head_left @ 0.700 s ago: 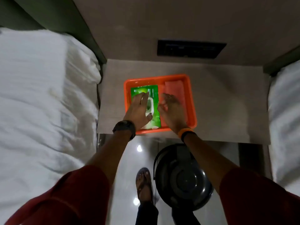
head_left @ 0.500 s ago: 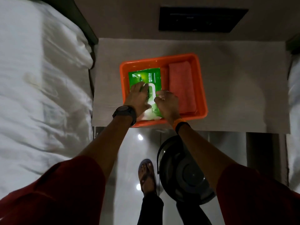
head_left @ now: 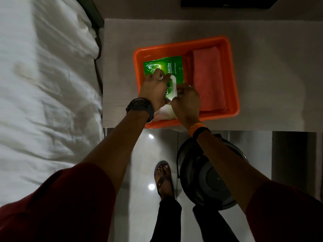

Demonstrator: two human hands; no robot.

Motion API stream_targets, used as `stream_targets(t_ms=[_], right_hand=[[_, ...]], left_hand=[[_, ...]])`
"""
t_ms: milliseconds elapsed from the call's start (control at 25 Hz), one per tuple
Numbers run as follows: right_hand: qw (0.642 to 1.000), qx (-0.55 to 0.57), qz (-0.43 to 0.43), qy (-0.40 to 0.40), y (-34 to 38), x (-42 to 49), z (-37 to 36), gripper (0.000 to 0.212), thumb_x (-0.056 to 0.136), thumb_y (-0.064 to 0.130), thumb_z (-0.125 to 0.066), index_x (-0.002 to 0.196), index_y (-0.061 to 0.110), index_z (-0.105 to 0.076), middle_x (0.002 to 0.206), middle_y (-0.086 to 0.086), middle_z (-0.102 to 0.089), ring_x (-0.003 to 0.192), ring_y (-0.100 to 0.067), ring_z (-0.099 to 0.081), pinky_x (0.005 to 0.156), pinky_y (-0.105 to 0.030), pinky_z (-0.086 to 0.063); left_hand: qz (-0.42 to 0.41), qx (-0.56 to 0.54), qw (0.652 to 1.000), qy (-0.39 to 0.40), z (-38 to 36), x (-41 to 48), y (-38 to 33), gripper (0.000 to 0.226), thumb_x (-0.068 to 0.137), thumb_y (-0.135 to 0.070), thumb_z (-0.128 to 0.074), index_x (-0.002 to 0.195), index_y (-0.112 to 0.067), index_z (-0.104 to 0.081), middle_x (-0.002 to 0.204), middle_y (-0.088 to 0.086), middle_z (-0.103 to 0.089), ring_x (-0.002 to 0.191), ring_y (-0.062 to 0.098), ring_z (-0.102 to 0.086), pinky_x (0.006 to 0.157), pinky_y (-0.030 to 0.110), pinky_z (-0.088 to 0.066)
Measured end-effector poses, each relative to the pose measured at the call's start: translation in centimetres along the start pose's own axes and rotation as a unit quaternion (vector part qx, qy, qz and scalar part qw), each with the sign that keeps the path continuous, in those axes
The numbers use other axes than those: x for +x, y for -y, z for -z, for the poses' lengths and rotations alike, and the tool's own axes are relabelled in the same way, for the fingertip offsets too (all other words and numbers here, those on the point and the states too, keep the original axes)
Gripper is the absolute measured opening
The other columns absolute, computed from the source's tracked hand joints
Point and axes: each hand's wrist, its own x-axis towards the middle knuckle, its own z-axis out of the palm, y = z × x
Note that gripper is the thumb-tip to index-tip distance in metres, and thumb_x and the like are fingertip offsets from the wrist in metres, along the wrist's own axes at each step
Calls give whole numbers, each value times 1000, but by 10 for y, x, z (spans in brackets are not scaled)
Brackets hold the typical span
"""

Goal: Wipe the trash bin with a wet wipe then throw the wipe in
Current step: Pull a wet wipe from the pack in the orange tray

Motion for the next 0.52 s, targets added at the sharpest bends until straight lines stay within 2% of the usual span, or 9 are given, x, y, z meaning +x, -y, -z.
stream_targets(t_ms=[200,360,480,520], right_hand=[[998,-53,45,4,-1,-1,6,36,80,12,-69,116,8,-66,123,-11,-69,108,-31,-69,84,-34,-53],[988,-105,107,27,3,1,6,40,80,22,-62,118,11,-63,129,-6,-66,104,-26,-69,80,-34,-52],[988,-104,105,31,-2,14,13,45,79,10,-58,123,16,-64,135,-5,-62,109,-28,-69,83,-29,-50],[990,-104,95,27,-4,19,15,47,82,12,-60,128,20,-62,137,-5,-58,111,-27,-68,84,-26,-48]], left_hand=[[-3,-26,1000,-4,1,-1,2,94,70,-38,-85,148,-17,-37,140,14,-42,118,38,-49,108,45,-44],[2,-53,998,-25,5,-1,0,92,68,-35,-87,143,-12,-39,136,15,-48,114,36,-56,99,44,-49],[1,-154,987,-42,9,-6,1,89,68,-20,-88,140,-7,-37,135,16,-51,113,35,-60,90,42,-53],[9,-205,978,-41,10,-7,2,88,69,-12,-87,139,-5,-35,136,16,-50,113,34,-60,89,43,-55]])
